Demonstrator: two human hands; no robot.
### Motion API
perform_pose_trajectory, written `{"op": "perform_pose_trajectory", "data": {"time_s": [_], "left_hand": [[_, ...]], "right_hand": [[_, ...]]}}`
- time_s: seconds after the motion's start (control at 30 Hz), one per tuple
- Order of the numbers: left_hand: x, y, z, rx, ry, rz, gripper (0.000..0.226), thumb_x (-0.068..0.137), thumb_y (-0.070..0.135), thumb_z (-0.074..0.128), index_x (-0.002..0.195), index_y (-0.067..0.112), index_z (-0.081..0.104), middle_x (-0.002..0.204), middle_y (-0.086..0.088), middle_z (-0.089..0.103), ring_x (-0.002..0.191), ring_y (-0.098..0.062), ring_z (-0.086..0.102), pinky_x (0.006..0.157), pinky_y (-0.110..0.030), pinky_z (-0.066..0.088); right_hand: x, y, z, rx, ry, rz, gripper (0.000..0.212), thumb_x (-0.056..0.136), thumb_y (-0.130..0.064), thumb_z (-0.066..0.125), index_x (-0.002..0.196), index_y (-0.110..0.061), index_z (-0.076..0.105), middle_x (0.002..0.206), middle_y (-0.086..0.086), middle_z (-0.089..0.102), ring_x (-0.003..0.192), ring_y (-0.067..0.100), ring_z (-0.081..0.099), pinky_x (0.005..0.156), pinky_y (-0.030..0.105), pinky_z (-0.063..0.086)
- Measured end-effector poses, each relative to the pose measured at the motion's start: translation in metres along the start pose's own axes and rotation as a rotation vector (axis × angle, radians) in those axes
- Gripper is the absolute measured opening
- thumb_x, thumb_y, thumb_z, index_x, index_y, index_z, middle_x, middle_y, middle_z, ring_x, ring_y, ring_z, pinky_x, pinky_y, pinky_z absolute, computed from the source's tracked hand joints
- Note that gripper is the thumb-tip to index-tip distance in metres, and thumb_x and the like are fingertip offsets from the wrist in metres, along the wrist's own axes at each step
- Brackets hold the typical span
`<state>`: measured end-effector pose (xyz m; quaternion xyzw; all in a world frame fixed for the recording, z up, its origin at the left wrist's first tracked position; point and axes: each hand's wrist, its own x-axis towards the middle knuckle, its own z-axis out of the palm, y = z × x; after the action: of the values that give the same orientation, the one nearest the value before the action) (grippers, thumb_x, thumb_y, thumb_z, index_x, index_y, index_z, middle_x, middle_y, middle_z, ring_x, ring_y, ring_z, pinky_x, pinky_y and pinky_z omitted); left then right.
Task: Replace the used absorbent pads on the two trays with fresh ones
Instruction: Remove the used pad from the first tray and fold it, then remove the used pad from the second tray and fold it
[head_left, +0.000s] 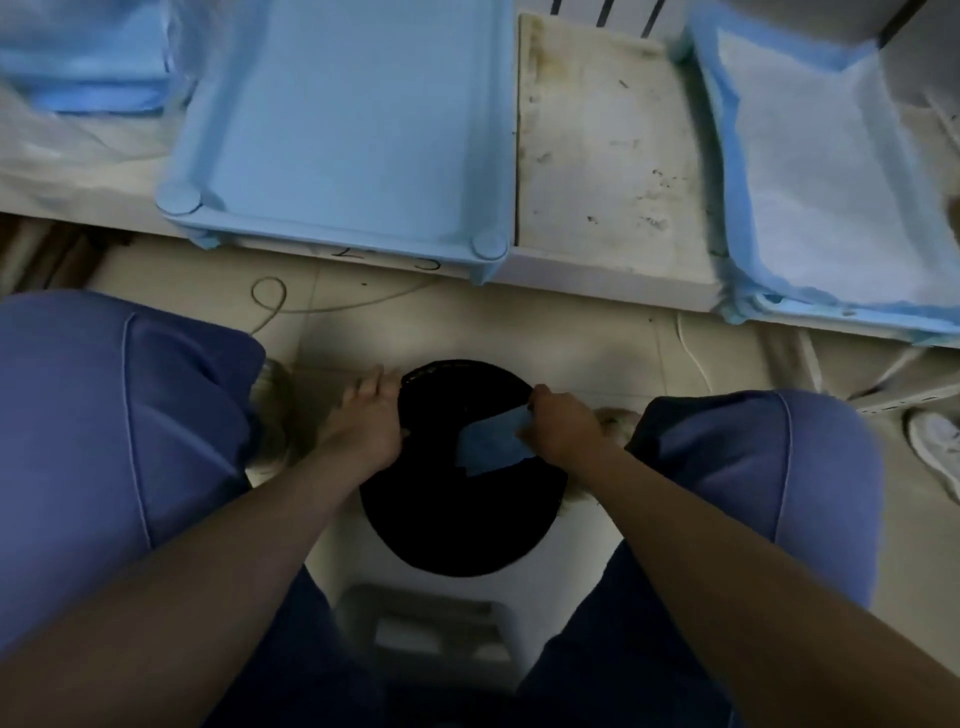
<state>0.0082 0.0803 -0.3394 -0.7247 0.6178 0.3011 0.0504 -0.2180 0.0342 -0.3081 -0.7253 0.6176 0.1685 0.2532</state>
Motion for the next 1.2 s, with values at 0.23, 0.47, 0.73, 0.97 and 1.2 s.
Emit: {"op": "perform_pose_trajectory", "data": {"time_s": [0.23, 0.47, 0.73, 0.97, 1.2], "left_hand": [[0.01, -0.009, 0.025, 0.014, -0.058, 0.047, 0.083, 0.092, 0.031, 0.055, 0.153, 0.02, 0.0, 0.158, -0.01, 0.007, 0.139, -0.037, 0.021, 0.11, -0.047, 0.026], [0.012, 0.009, 0.017, 0.058, 0.046, 0.033, 0.081, 0.091, 0.031, 0.055, 0.153, 0.016, 0.005, 0.157, -0.007, 0.009, 0.141, -0.033, 0.016, 0.112, -0.045, 0.018], [-0.008, 0.04, -0.013, 0.087, 0.189, 0.193, 0.071, 0.093, 0.032, 0.051, 0.152, 0.019, 0.013, 0.159, -0.001, 0.007, 0.146, -0.025, 0.007, 0.117, -0.041, 0.009], [-0.029, 0.092, -0.081, 0.013, 0.258, 0.279, 0.038, 0.095, 0.025, 0.045, 0.133, 0.031, 0.05, 0.123, -0.001, 0.063, 0.111, -0.023, 0.058, 0.087, -0.03, 0.045], [-0.042, 0.166, -0.122, -0.047, 0.405, 0.393, 0.029, 0.093, 0.025, 0.046, 0.115, 0.034, 0.063, 0.113, 0.004, 0.069, 0.105, -0.021, 0.062, 0.08, -0.031, 0.049]], "right_hand": [[0.04, -0.03, 0.05, 0.023, -0.146, -0.044, 0.051, 0.095, -0.021, 0.051, 0.139, -0.001, 0.034, 0.122, 0.021, 0.057, 0.105, 0.034, 0.058, 0.074, 0.032, 0.045], [0.053, -0.045, 0.058, -0.059, -0.331, 0.116, 0.056, 0.096, -0.018, 0.051, 0.143, 0.001, 0.028, 0.131, 0.02, 0.052, 0.114, 0.031, 0.056, 0.088, 0.036, 0.048], [0.018, -0.04, -0.017, -0.055, 0.041, -0.016, 0.028, 0.098, -0.025, 0.046, 0.112, -0.006, 0.062, 0.113, 0.013, 0.064, 0.101, 0.026, 0.062, 0.078, 0.03, 0.05], [-0.051, -0.024, -0.082, 0.174, 0.43, -0.007, 0.025, 0.096, -0.024, 0.044, 0.101, -0.011, 0.065, 0.096, 0.009, 0.068, 0.088, 0.029, 0.064, 0.068, 0.03, 0.048], [-0.089, 0.031, -0.135, 0.255, 1.043, -0.017, 0.018, 0.092, -0.03, 0.053, 0.084, -0.015, 0.05, 0.079, 0.003, 0.058, 0.073, 0.025, 0.054, 0.056, 0.038, 0.045]]}}
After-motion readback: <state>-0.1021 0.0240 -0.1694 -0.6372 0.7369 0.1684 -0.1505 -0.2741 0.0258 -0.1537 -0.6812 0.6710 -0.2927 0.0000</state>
